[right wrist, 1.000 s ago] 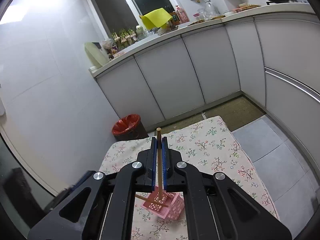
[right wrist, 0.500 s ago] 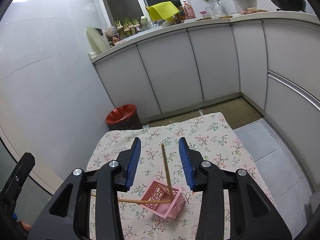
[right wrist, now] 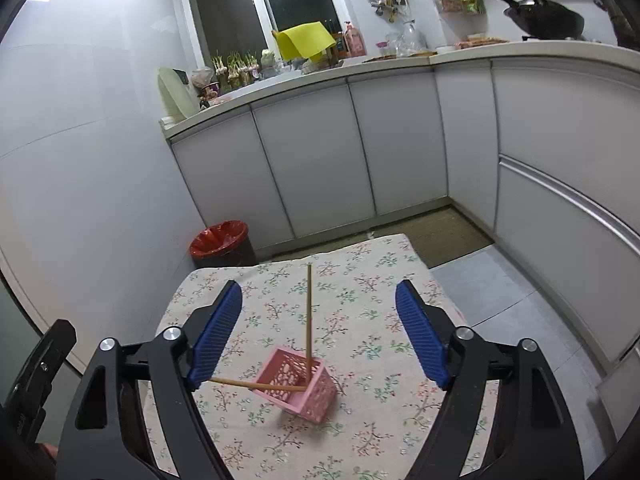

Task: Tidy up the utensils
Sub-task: 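Open both grippers to drop the chopsticks into the pink holder, then move both grippers back to the loose chopstick pile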

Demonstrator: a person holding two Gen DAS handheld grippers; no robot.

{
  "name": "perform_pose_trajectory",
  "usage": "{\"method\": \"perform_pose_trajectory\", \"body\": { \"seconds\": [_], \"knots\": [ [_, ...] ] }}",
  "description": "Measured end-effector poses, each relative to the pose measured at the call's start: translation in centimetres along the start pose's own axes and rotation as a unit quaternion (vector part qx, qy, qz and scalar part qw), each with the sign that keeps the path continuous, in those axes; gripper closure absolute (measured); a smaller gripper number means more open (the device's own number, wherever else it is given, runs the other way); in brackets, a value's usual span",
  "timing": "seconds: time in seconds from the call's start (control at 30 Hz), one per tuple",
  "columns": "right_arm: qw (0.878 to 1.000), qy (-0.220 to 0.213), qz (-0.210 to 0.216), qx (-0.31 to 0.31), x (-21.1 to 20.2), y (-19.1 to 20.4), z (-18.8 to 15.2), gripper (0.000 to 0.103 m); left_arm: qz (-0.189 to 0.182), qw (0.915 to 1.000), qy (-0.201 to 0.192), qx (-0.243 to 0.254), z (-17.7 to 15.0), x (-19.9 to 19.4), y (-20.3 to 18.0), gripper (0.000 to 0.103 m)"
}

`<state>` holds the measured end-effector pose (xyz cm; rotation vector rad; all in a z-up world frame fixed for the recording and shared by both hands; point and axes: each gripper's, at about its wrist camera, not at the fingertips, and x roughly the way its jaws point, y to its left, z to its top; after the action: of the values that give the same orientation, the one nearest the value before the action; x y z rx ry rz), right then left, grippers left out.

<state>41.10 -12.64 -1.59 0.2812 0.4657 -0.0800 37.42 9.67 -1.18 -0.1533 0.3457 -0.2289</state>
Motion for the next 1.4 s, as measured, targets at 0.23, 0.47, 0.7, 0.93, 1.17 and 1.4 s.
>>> {"method": "perform_pose_trajectory", "body": {
  "seconds": [0.23,0.47,0.7,0.93,1.17,1.4],
  "knots": [
    [1.0,-0.005,-0.014,-0.02,-2.8,-0.2,-1.6,0.013,-0.003,1.0,0.0,-0.002,-0.4,-2.2,-1.5,0.032],
    [1.0,-0.016,-0.015,-0.007,-6.2,-1.4,-3.2,0.007,0.01,0.9999,-0.008,-0.011,-1.1,-4.6,-2.0,0.015],
    [0.999,0.01,-0.037,-0.019,-9.0,-3.3,-6.0,0.007,0.009,0.9995,0.029,0.012,-3.0,-6.6,-2.7,0.01],
    [0.996,0.052,-0.07,-0.005,-13.1,-7.1,-11.4,0.007,-0.016,0.9863,0.124,0.108,-4.8,-6.7,-5.3,0.009],
    [0.983,0.16,-0.067,0.053,-15.2,-11.8,-17.1,0.007,-0.058,0.9178,0.295,0.26,-9.4,-2.6,-10.1,0.007],
    [0.954,0.242,-0.002,0.174,-13.5,-16.4,-20.5,0.007,-0.064,0.825,0.451,0.335,-15.6,3.7,-12.6,0.007]
  ]
}}
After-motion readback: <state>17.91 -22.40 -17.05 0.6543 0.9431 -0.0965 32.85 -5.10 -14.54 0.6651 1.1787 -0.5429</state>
